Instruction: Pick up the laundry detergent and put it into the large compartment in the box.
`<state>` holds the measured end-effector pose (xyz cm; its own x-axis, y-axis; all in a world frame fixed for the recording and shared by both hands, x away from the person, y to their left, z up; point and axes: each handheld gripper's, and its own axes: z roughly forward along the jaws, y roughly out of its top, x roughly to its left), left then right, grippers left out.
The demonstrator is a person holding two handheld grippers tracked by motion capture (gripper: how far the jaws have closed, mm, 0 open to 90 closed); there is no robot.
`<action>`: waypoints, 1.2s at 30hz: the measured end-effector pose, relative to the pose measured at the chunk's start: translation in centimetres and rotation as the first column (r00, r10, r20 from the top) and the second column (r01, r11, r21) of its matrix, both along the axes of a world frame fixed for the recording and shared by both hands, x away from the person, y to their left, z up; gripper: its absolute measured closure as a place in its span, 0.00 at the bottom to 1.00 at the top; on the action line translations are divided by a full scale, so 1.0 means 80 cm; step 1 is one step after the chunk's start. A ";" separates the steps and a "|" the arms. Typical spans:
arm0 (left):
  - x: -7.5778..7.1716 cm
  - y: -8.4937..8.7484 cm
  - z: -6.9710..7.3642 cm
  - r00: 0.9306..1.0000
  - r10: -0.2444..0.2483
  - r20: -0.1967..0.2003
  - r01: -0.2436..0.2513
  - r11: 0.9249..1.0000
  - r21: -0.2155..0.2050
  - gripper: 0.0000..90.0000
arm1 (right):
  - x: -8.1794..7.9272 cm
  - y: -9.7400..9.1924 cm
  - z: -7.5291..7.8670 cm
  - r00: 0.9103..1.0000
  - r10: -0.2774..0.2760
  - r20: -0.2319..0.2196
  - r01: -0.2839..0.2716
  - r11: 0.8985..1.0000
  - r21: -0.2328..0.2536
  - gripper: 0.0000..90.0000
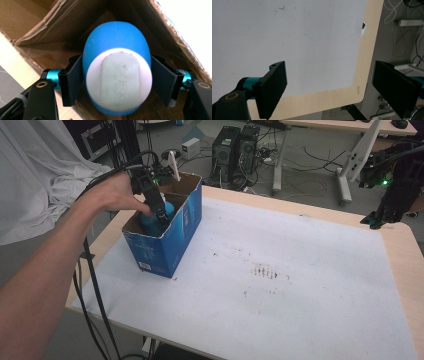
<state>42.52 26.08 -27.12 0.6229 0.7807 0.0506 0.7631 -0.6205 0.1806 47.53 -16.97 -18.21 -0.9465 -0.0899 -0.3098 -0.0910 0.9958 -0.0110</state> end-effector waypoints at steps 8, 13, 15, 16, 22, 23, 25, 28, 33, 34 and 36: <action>-0.005 0.002 0.011 1.000 0.000 0.011 0.000 1.000 -0.015 0.33 | -0.001 0.003 -0.001 1.000 -0.002 0.002 0.002 1.000 -0.001 0.13; -0.008 -0.001 0.021 0.999 -0.006 0.031 0.006 1.000 -0.012 0.31 | -0.001 0.004 -0.001 1.000 -0.004 0.002 0.004 1.000 -0.003 0.13; -0.009 -0.003 0.026 0.999 -0.008 0.041 0.009 1.000 -0.013 0.31 | 0.000 0.003 -0.001 1.000 -0.002 0.001 0.002 1.000 -0.003 0.13; -0.009 -0.004 0.028 0.999 -0.013 0.042 0.013 1.000 -0.014 0.31 | -0.001 0.003 -0.001 1.000 -0.005 0.001 0.005 1.000 -0.004 0.13; -0.010 -0.017 0.046 0.997 -0.037 0.069 0.038 0.999 -0.005 0.29 | -0.001 0.003 0.000 1.000 -0.004 0.002 0.004 1.000 0.002 0.13; -0.010 -0.019 0.050 0.997 -0.035 0.076 0.035 0.999 -0.008 0.28 | -0.001 0.003 0.000 1.000 -0.004 0.002 0.004 1.000 0.001 0.13; -0.010 -0.025 0.057 0.996 -0.045 0.081 0.045 0.999 -0.006 0.27 | -0.001 0.003 0.000 1.000 -0.003 0.002 0.003 1.000 0.001 0.13; -0.009 -0.040 0.066 0.994 -0.067 0.087 0.067 0.998 -0.005 0.27 | -0.001 0.003 0.000 1.000 -0.004 0.003 0.004 1.000 0.002 0.13; -0.009 -0.076 0.082 0.985 -0.131 0.109 0.132 0.991 -0.003 0.27 | -0.001 0.004 0.000 1.000 -0.010 0.002 0.010 1.000 0.003 0.13; -0.009 -0.085 0.085 0.983 -0.148 0.110 0.149 0.989 0.000 0.27 | -0.001 0.004 0.000 1.000 -0.011 0.002 0.011 1.000 0.003 0.13; -0.009 -0.102 0.090 0.978 -0.174 0.113 0.176 0.984 -0.005 0.27 | 0.000 0.005 0.000 1.000 -0.006 -0.001 0.006 1.000 0.002 0.13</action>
<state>41.83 17.93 -19.96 0.7410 0.6612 0.1167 0.6174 -0.7393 0.2689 47.51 -16.60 -18.20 -0.9474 -0.0832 -0.3089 -0.0847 0.9964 -0.0086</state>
